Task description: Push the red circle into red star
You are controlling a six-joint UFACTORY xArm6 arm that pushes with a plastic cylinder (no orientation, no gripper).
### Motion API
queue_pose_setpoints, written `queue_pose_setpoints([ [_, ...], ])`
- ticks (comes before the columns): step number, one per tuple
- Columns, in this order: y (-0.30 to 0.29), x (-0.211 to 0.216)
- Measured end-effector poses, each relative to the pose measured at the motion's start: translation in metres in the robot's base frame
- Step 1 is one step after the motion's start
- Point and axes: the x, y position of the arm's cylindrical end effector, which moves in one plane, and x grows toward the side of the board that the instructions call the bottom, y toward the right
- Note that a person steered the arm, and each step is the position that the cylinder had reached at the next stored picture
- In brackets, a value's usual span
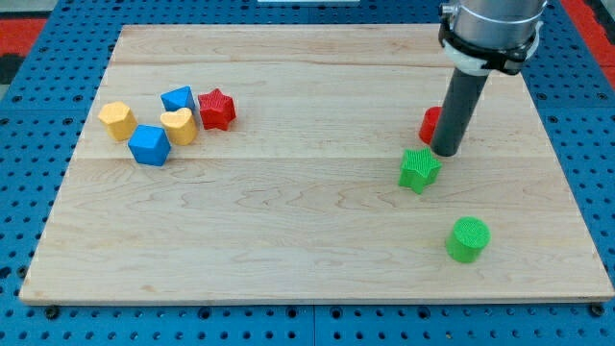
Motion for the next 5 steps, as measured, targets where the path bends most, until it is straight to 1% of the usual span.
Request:
queue_pose_setpoints([
  [1,0.071,-0.004],
  [2,-0.007,-0.018],
  [3,-0.101,-0.014],
  [4,-0.023,-0.029],
  [5,-0.131,-0.047],
])
